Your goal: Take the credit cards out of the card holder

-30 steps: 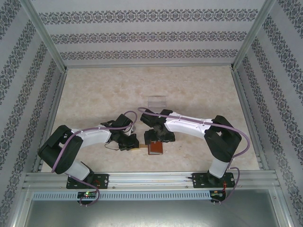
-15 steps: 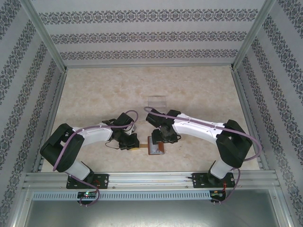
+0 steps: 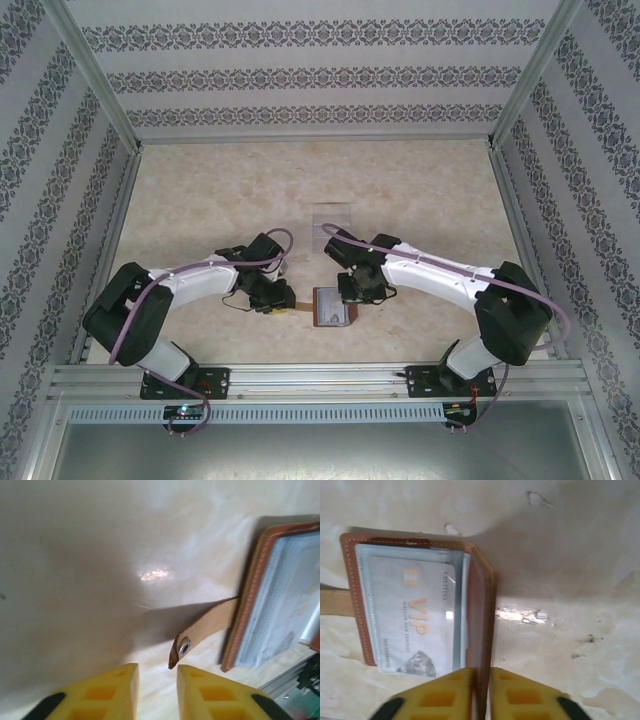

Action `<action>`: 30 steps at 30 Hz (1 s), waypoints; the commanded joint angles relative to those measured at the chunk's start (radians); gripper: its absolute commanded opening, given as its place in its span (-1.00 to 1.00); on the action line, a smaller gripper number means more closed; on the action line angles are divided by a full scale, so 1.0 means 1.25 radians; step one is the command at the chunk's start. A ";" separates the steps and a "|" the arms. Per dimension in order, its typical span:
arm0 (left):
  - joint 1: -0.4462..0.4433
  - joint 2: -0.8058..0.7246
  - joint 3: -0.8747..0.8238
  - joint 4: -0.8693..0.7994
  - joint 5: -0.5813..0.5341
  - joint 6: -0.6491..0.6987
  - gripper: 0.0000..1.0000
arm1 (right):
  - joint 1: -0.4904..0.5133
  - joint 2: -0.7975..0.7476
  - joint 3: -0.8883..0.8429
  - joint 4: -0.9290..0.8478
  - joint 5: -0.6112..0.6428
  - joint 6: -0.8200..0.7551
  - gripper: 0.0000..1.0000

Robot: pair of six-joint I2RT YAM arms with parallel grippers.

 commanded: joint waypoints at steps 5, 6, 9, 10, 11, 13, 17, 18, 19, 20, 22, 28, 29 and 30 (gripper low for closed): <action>-0.003 -0.074 0.100 -0.153 -0.062 0.041 -0.19 | -0.005 -0.035 -0.019 0.074 -0.067 0.027 -0.74; -0.006 -0.079 0.111 -0.164 -0.064 0.041 -0.15 | -0.004 -0.034 -0.018 0.079 -0.070 0.030 -0.73; -0.020 -0.087 0.136 -0.176 -0.061 0.032 -0.04 | -0.004 -0.030 -0.018 0.099 -0.082 0.035 -0.73; -0.026 -0.085 0.142 -0.173 -0.059 0.025 -0.03 | -0.004 -0.028 -0.018 0.105 -0.086 0.036 -0.74; -0.032 -0.079 0.146 -0.164 -0.053 0.018 -0.01 | -0.004 -0.025 -0.017 0.111 -0.090 0.038 -0.74; -0.047 -0.060 0.152 -0.145 -0.046 0.002 0.03 | -0.001 -0.020 -0.015 0.120 -0.096 0.040 -0.73; -0.086 0.003 0.165 -0.104 -0.047 -0.021 0.07 | 0.005 -0.004 -0.011 0.134 -0.106 0.044 -0.74; -0.093 0.016 0.167 -0.100 -0.050 -0.026 0.07 | 0.006 -0.002 -0.009 0.135 -0.106 0.045 -0.74; -0.098 0.029 0.167 -0.098 -0.058 -0.030 0.07 | 0.008 0.000 -0.008 0.138 -0.106 0.048 -0.74; -0.102 0.038 0.167 -0.098 -0.065 -0.032 0.07 | 0.009 0.001 -0.008 0.141 -0.107 0.049 -0.74; -0.105 0.053 0.164 -0.098 -0.085 -0.040 0.07 | 0.011 0.001 -0.011 0.149 -0.107 0.053 -0.75; -0.106 0.081 0.134 -0.046 -0.093 -0.052 0.06 | 0.014 0.002 -0.023 0.157 -0.109 0.058 -0.75; -0.105 0.085 0.126 -0.024 -0.085 -0.051 0.06 | 0.014 0.001 -0.027 0.159 -0.110 0.060 -0.75; -0.105 0.089 0.119 -0.008 -0.079 -0.053 0.05 | 0.015 0.000 -0.030 0.162 -0.111 0.061 -0.75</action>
